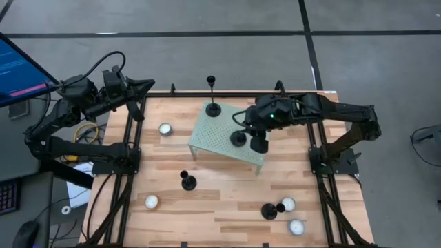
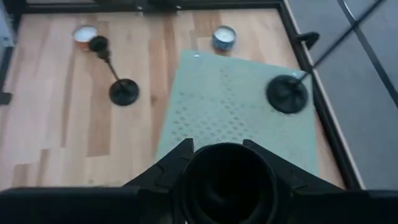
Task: Pick & Place candle stick holders
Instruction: Put the black candle holder on the shelf
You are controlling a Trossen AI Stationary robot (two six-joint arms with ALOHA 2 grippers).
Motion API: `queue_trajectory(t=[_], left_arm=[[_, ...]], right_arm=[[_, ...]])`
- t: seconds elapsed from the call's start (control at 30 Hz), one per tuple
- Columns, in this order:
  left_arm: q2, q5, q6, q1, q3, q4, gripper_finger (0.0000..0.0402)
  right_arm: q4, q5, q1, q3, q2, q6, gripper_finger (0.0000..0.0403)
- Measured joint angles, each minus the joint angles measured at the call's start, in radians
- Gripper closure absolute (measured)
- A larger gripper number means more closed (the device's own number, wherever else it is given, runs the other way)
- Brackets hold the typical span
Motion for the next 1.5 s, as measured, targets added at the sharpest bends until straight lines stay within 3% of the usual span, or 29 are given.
queue_trajectory(t=[0.2, 0.43, 0.7, 1.17, 1.5], left_arm=[[0.000, -0.009, 0.001, 0.000, 0.000, 0.000, 0.0392], [0.000, -0.011, 0.001, 0.000, 0.000, 0.000, 0.0392], [0.000, -0.011, 0.001, 0.000, 0.000, 0.000, 0.0392], [0.000, -0.011, 0.001, 0.000, 0.000, 0.000, 0.0392], [0.000, -0.011, 0.043, 0.000, 0.000, 0.000, 0.0382]], right_arm=[[0.002, 0.001, -0.070, 0.000, 0.000, -0.043, 0.0292], [0.006, 0.000, -0.117, 0.000, 0.000, -0.053, 0.0268], [0.008, -0.006, -0.147, 0.000, 0.000, -0.067, 0.0284], [0.013, -0.001, -0.147, 0.000, 0.000, -0.052, 0.0205], [0.126, 0.000, -0.146, 0.000, -0.008, -0.066, 0.0147]])
